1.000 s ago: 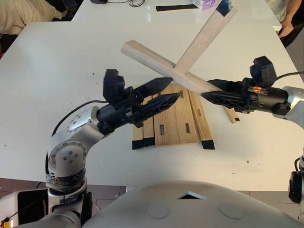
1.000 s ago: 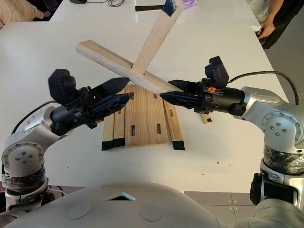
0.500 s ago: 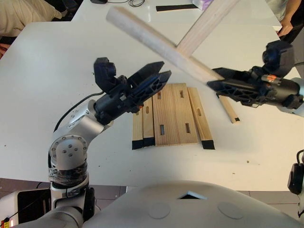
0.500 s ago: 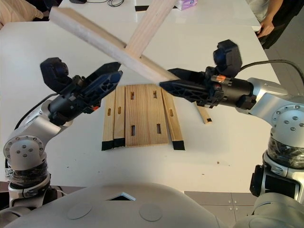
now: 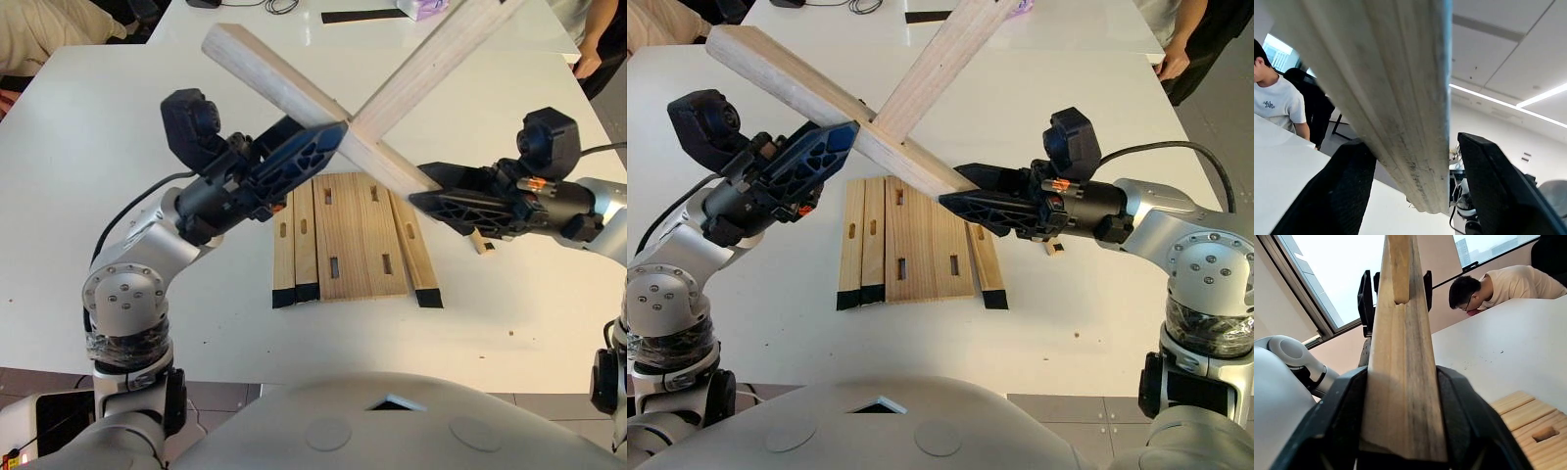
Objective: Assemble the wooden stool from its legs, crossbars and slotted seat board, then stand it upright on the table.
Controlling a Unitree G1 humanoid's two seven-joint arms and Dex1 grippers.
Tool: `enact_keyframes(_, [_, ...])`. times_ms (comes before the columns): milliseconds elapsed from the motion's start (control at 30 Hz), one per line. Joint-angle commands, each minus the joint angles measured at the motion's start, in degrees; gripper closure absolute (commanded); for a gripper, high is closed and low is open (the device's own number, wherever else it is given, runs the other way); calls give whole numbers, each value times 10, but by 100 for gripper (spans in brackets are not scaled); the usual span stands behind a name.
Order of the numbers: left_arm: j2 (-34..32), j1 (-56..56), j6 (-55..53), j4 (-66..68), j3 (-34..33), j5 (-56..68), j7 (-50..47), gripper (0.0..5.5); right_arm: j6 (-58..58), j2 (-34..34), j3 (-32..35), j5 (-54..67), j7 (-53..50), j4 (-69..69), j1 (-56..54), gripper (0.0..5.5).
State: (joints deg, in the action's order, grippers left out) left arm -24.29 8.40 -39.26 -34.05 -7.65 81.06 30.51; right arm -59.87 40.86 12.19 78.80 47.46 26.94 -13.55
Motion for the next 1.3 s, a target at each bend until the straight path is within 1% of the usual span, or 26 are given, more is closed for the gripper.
enact_keyframes(33, [-1,1,1,-7,20,-22,7,258,-4,8,-15,10,11,7,-4,345])
enact_keyframes(167, [-6,0,1,-7,21,-31,13,258,-4,16,-16,2,21,1,-4,345])
enact_keyframes(267, [-13,-13,2,-12,11,-26,32,303,0,16,-16,-5,22,-4,-6,345])
enact_keyframes(367, [-16,-20,4,-14,5,-20,45,331,3,19,-16,-12,27,-5,-3,345])
enact_keyframes(600, [-17,-25,4,-4,3,-23,58,341,5,31,-15,-27,48,-12,-5,345])
enact_keyframes(733, [-16,-23,3,4,8,-35,58,342,27,40,-40,-87,56,-1,-3,345])
enact_keyframes(767, [-15,-20,4,6,7,-37,55,342,42,45,-54,-118,65,3,3,308])
enact_keyframes(800, [-14,-16,4,10,5,-38,53,343,56,50,-65,-143,74,5,10,300])
enact_keyframes(867, [-16,-7,4,19,-1,-36,47,345,76,56,-80,-182,84,3,22,265])
enact_keyframes(933, [-22,1,1,25,-8,-37,43,345,93,64,-93,-223,91,-11,27,260])
enact_keyframes(1033, [-49,13,3,28,-12,-88,39,345,116,66,-78,-262,89,-50,32,260])
enact_keyframes(1133, [-123,-12,-6,9,-19,-159,71,345,139,76,-40,-289,83,-83,50,260])
enact_keyframes(1233, [-194,-63,-5,-31,-27,-221,117,345,152,86,4,-298,83,-72,94,260])
enact_keyframes(1300, [-223,-92,0,-58,-32,-242,142,345,157,83,23,-300,79,-59,118,260])
